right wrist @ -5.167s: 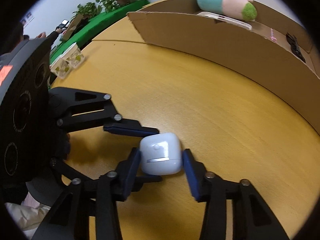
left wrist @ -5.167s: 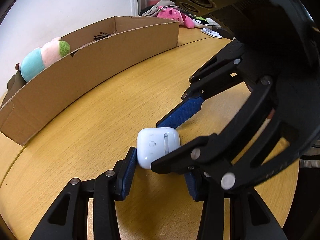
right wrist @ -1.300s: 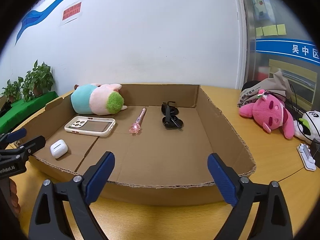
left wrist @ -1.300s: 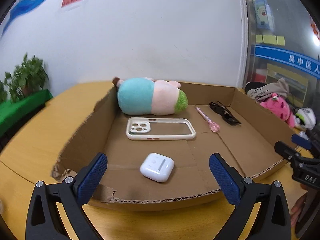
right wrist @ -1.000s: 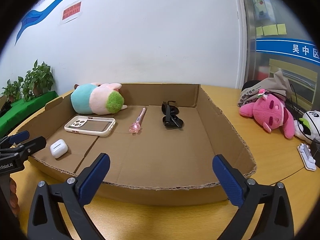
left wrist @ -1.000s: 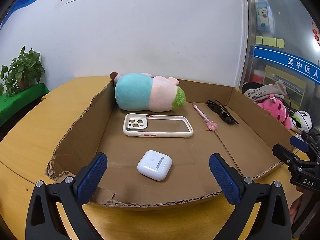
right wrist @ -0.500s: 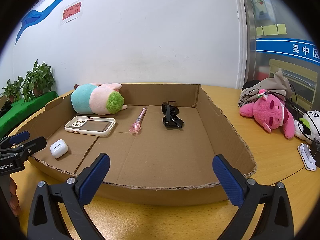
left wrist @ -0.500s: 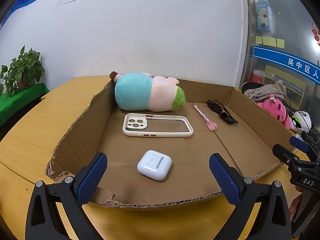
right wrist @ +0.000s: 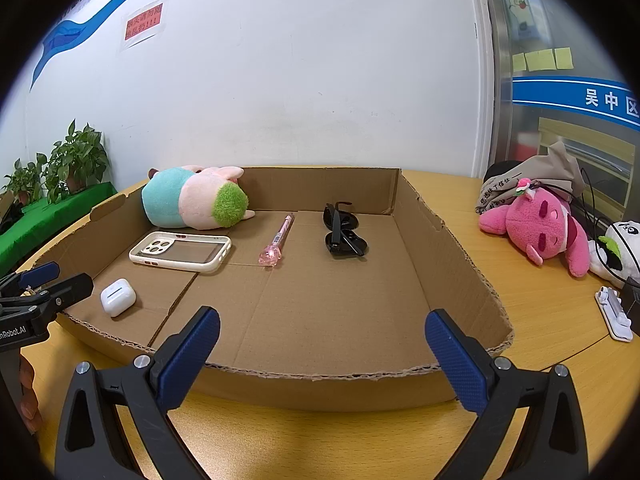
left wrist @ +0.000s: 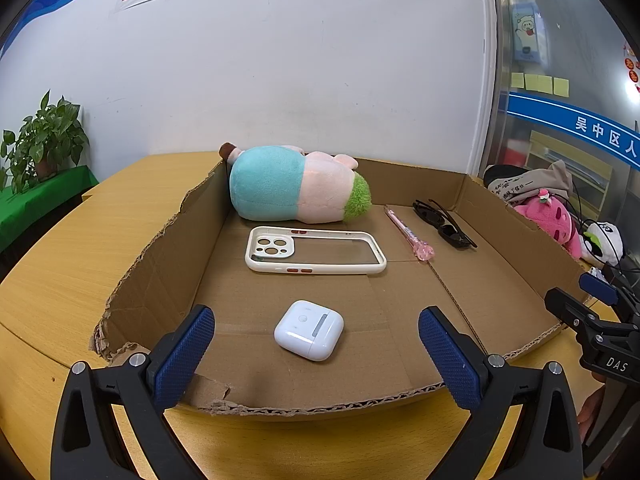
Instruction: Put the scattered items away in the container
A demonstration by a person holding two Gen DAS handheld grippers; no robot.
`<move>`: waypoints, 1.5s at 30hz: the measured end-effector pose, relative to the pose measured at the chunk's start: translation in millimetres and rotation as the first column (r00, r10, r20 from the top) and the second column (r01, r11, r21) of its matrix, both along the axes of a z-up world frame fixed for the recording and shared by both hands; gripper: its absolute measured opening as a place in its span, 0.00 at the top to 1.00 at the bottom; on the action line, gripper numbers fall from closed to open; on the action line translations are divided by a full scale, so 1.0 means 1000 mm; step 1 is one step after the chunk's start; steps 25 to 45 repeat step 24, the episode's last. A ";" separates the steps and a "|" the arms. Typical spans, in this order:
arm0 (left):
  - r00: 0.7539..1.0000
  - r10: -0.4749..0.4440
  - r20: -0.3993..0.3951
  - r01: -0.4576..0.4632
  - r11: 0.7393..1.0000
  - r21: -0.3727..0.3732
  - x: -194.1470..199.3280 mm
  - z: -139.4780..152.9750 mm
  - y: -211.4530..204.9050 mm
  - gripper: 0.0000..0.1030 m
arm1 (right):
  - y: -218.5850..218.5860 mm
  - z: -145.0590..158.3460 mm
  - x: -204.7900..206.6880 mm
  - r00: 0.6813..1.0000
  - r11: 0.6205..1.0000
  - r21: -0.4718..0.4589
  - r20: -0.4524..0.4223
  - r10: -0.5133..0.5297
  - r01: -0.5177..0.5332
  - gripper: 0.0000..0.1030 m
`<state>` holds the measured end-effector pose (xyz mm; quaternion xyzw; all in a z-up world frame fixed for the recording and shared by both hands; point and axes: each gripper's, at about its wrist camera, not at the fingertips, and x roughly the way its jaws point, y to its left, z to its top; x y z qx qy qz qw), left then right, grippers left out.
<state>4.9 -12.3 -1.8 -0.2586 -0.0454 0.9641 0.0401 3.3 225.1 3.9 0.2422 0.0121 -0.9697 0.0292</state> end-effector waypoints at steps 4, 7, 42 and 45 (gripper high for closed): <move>1.000 0.001 0.000 -0.001 1.000 0.000 0.000 0.000 0.000 0.00 | 0.000 0.000 0.000 1.000 1.000 0.000 0.000 0.000 0.000 0.01; 1.000 0.002 -0.001 -0.002 1.000 0.001 0.000 0.000 0.000 0.00 | 0.000 0.000 0.000 1.000 1.000 0.000 -0.001 -0.001 0.001 0.01; 1.000 0.007 -0.001 -0.007 1.000 -0.001 0.000 0.000 0.001 0.00 | 0.000 0.000 -0.001 1.000 1.000 0.000 0.000 0.001 -0.001 0.01; 1.000 0.007 -0.001 -0.007 1.000 -0.001 0.000 0.000 0.001 0.00 | 0.000 0.000 -0.001 1.000 1.000 0.000 0.000 0.001 -0.001 0.01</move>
